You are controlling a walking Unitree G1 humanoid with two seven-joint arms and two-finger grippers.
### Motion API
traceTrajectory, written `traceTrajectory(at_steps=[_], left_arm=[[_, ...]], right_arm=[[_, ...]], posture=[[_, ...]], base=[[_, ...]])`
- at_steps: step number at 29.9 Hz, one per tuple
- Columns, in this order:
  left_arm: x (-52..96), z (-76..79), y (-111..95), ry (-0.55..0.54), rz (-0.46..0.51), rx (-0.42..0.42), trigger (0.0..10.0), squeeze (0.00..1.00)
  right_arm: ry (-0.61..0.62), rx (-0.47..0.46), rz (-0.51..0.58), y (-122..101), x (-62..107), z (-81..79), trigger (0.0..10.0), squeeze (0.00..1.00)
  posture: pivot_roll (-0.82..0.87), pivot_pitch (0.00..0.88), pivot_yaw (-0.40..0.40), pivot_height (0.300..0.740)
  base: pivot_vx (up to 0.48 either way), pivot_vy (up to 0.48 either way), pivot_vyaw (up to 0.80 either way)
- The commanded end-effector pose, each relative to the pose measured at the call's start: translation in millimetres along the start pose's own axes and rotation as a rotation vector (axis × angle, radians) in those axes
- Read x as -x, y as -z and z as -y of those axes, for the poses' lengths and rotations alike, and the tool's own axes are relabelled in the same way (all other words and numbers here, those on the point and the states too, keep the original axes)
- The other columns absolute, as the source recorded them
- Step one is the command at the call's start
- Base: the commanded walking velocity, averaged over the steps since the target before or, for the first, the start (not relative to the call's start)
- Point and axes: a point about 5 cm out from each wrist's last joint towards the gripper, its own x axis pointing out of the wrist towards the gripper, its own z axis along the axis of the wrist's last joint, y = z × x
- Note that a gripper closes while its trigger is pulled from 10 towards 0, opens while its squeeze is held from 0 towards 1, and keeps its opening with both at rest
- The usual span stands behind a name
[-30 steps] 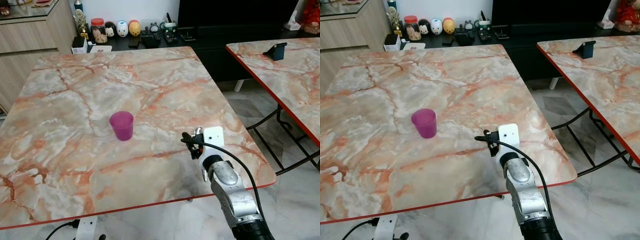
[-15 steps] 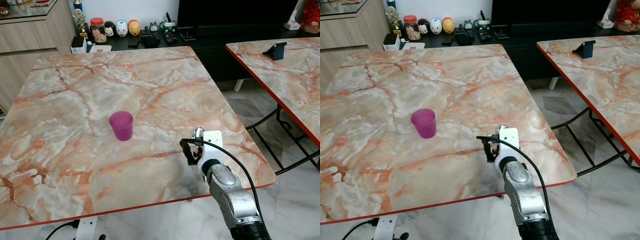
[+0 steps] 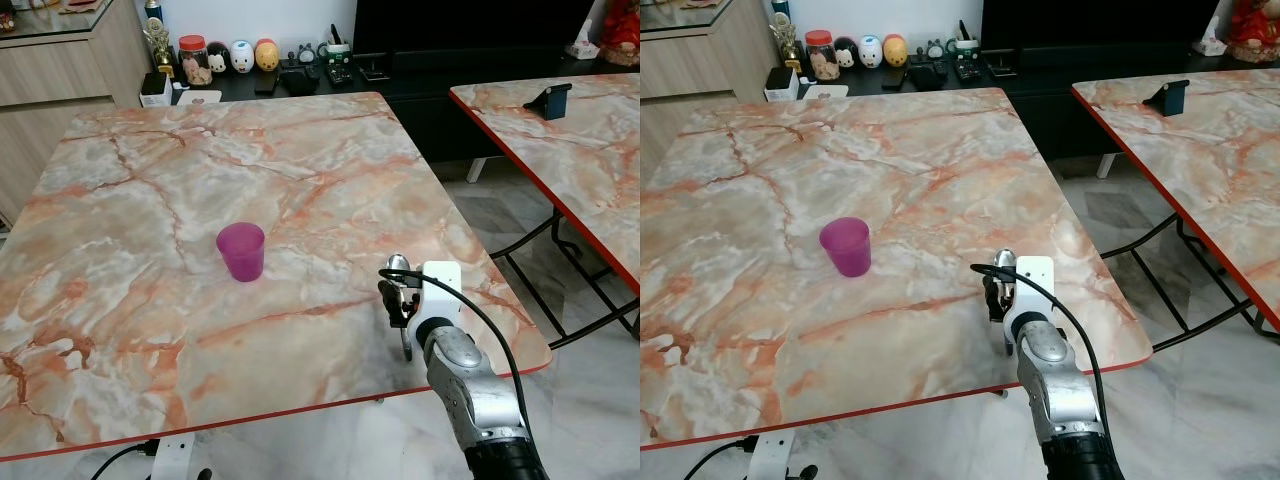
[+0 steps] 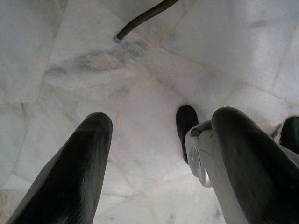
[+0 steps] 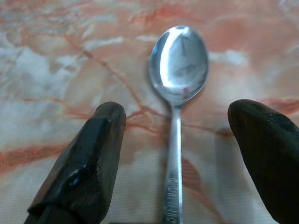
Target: Setting the table
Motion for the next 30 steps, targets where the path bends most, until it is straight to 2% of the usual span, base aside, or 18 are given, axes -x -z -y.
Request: traceTrajectory(at_steps=[1,15,16,17,30], left_arm=[[0.9,0.8,5.7,0.002,-0.023,-0.009,10.0,0.0],[1.4,1.7,7.6,0.006,-0.028,-0.008,10.0,0.0],[1.4,1.7,7.7,0.006,-0.028,-0.008,10.0,0.0],[1.4,1.7,7.8,0.006,-0.028,-0.008,10.0,0.0],[1.6,1.4,8.4,0.007,-0.031,-0.008,10.0,0.0]], right_arm=[[-0.008,-0.006,0.004,-2.5,-1.6,-0.3,10.0,0.0],[0.011,0.006,-0.033,6.0,-6.5,1.9,10.0,0.0],[0.011,0.006,-0.034,6.3,-6.8,2.0,3.7,0.0],[0.011,0.006,-0.033,6.4,-7.0,1.9,0.0,0.0],[-0.012,0.014,-0.031,6.0,-9.0,-2.7,0.0,0.0]], posture=[[-0.06,0.034,-0.015,0.74],[-0.06,0.014,-0.019,0.74],[-0.06,0.014,-0.019,0.74],[-0.06,0.014,-0.019,0.74],[-0.06,0.015,-0.021,0.74]], base=[[0.0,0.0,0.0],[0.0,0.0,0.0],[0.0,0.0,0.0],[0.0,0.0,0.0],[0.0,0.0,0.0]])
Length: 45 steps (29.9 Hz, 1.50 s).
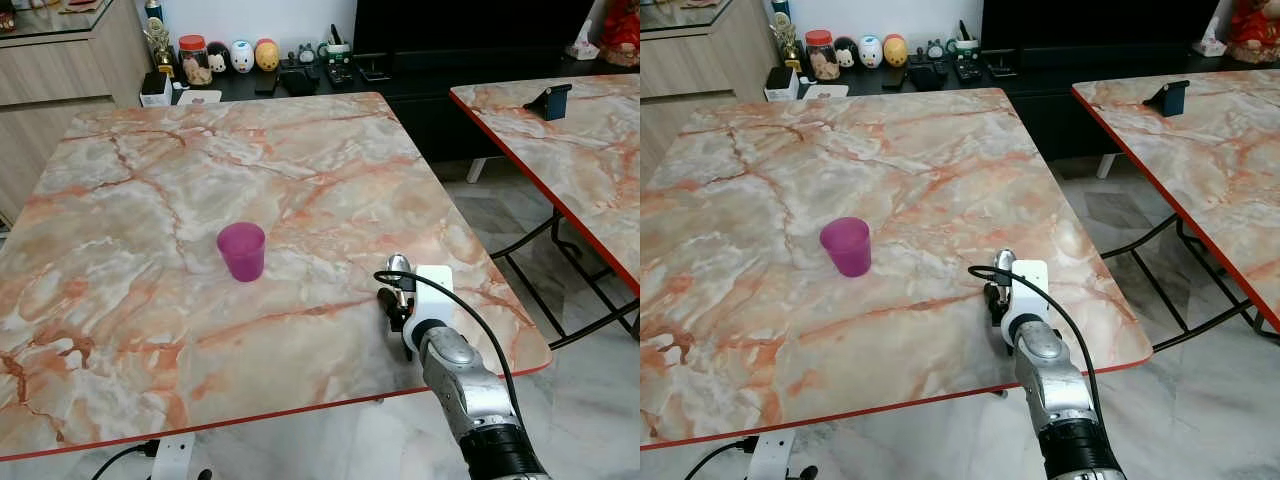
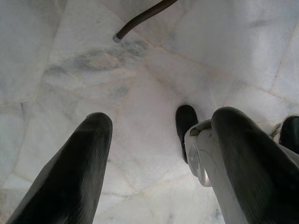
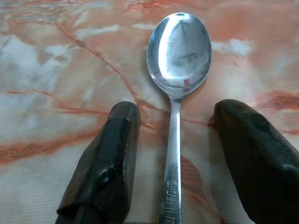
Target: Setting the table
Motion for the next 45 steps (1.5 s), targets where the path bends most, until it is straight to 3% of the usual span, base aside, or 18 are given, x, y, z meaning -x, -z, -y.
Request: traceTrajectory(at_steps=[1,39,40,41,45], left_arm=[[1.4,1.3,7.7,0.007,-0.029,-0.008,10.0,0.0],[0.7,0.8,4.6,0.002,-0.021,-0.005,10.0,0.0],[0.7,0.8,4.6,0.002,-0.021,-0.005,10.0,0.0],[0.7,0.7,4.6,0.002,-0.022,-0.006,10.0,0.0],[0.7,0.8,4.9,0.001,-0.023,-0.007,10.0,0.0]], right_arm=[[-0.015,0.007,-0.009,0.7,-1.6,-3.8,0.0,0.0],[-0.033,0.041,0.063,-10.0,-4.3,-6.7,0.0,0.0],[-0.033,0.043,0.083,-12.4,-3.9,-6.8,3.9,0.0],[-0.03,0.057,0.122,-17.2,-2.9,-6.7,10.0,0.0],[-0.023,0.066,0.282,-34.9,5.6,-5.8,10.0,0.0]], posture=[[-0.06,0.015,-0.021,0.74],[-0.05,0.042,-0.019,0.74],[-0.05,0.042,-0.019,0.74],[-0.05,0.041,-0.018,0.74],[-0.05,0.041,-0.02,0.74]], base=[[0.0,0.0,0.0],[0.0,0.0,0.0],[0.0,0.0,0.0],[0.0,0.0,0.0],[0.0,0.0,0.0]])
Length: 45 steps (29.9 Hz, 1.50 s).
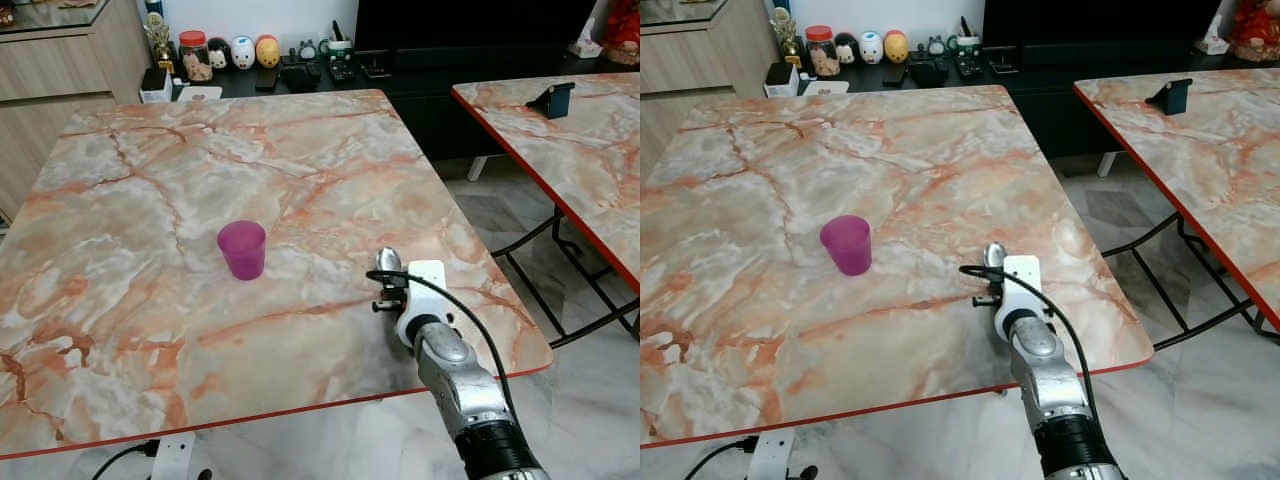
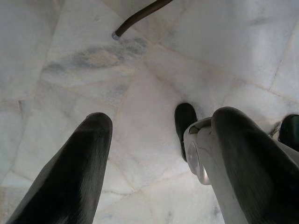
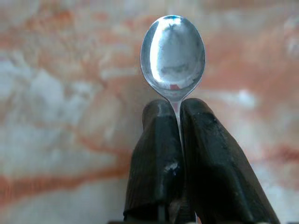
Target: Setting the table
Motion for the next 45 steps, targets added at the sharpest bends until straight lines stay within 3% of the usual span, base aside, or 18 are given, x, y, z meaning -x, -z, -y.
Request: traceTrajectory(at_steps=[1,7,14,20,24,45], left_arm=[[0.8,0.6,5.1,0.0,-0.023,-0.007,10.0,0.0],[0.7,0.2,5.1,0.001,-0.028,-0.015,10.0,0.0],[0.7,-0.5,5.4,-0.008,-0.031,-0.007,10.0,0.0],[0.6,-0.4,4.6,-0.008,-0.027,-0.017,10.0,0.0],[0.6,-0.6,4.4,-0.008,-0.026,-0.037,10.0,0.0],[0.9,0.4,6.6,-0.002,-0.034,-0.05,10.0,0.0]], right_arm=[[0.001,0.01,0.121,-18.8,3.4,-0.2,10.0,0.0],[0.028,0.054,0.357,-43.5,18.9,5.3,10.0,0.0],[0.026,0.04,0.487,-60.7,23.4,8.1,10.0,0.0],[0.012,0.04,0.521,-70.3,15.7,1.0,10.0,0.0],[0.003,0.027,0.56,-81.5,10.9,-3.0,10.0,0.0],[-0.012,-0.001,0.62,-93.3,8.6,-1.0,10.0,0.0]], posture=[[-0.05,0.043,-0.02,0.74],[-0.05,0.042,-0.016,0.74],[-0.05,0.043,-0.015,0.74],[-0.04,0.043,-0.016,0.74],[-0.04,0.042,-0.017,0.74],[-0.06,0.013,-0.02,0.74]], base=[[0.0,0.0,0.0],[0.0,0.0,0.0],[0.0,0.0,0.0],[0.0,0.0,0.0],[0.0,-0.458,0.0],[0.0,-0.48,0.0]])
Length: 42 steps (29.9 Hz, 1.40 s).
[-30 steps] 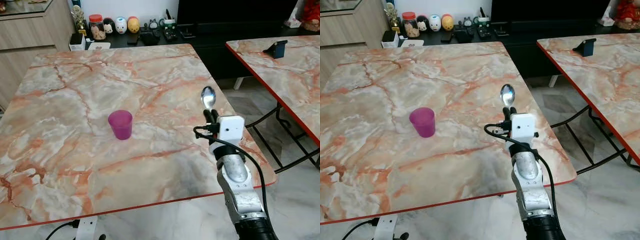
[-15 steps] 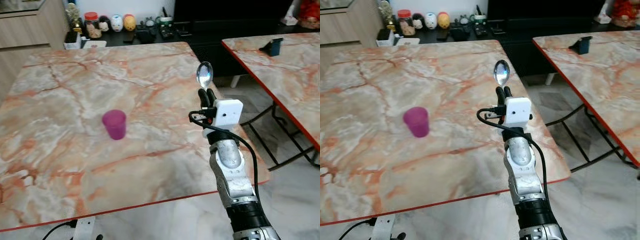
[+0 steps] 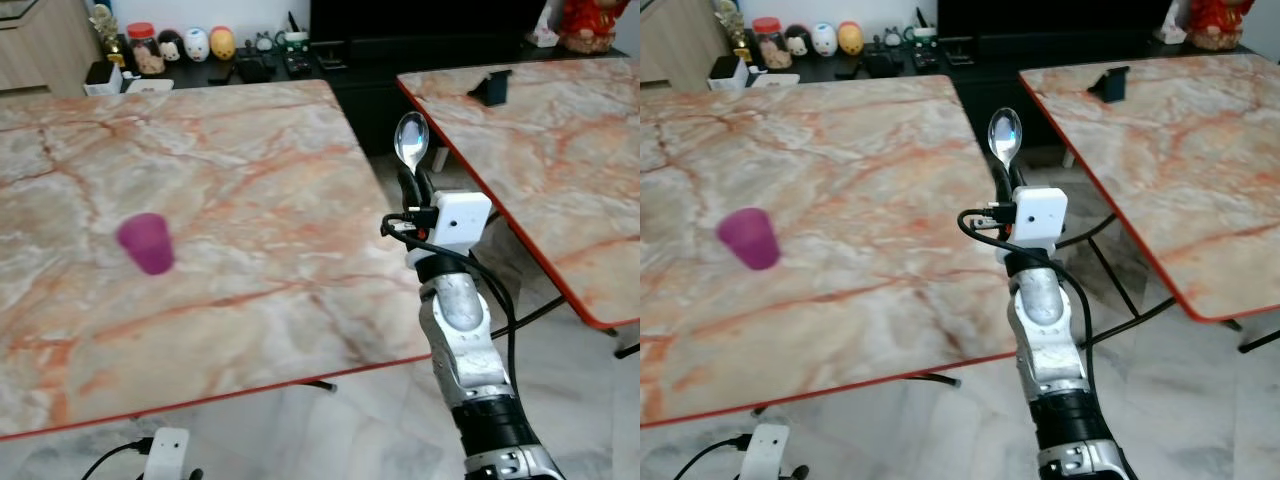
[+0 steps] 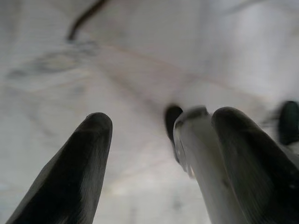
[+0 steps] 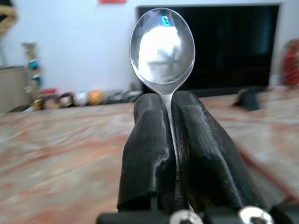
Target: Setting the table
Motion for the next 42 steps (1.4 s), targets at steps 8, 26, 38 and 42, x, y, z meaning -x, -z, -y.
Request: traceTrajectory(at_steps=[8,26,38,42], left_arm=[[1.4,-7.3,7.0,-0.012,-0.03,-0.026,10.0,0.0],[1.4,-6.1,7.0,-0.008,-0.029,-0.023,10.0,0.0],[0.7,-6.3,4.2,-0.009,-0.023,-0.021,10.0,0.0],[0.6,-6.4,3.7,-0.008,-0.022,-0.021,10.0,0.0]], right_arm=[[-0.034,-0.023,0.037,-6.3,-3.3,-9.9,10.0,0.0],[-0.03,-0.025,0.081,-11.5,-4.8,-6.0,10.0,0.0],[-0.035,-0.007,0.082,-12.7,-7.1,-5.4,10.0,0.0],[-0.035,0.009,0.082,-12.6,-7.5,-4.9,10.0,0.0]], posture=[[-0.07,0.0,-0.019,0.74],[-0.07,0.0,-0.023,0.74],[-0.07,0.019,-0.017,0.74],[-0.07,0.023,-0.016,0.74]], base=[[0.0,-0.48,0.0],[0.0,-0.48,0.23],[0.0,-0.48,0.0],[0.0,-0.48,0.25]])
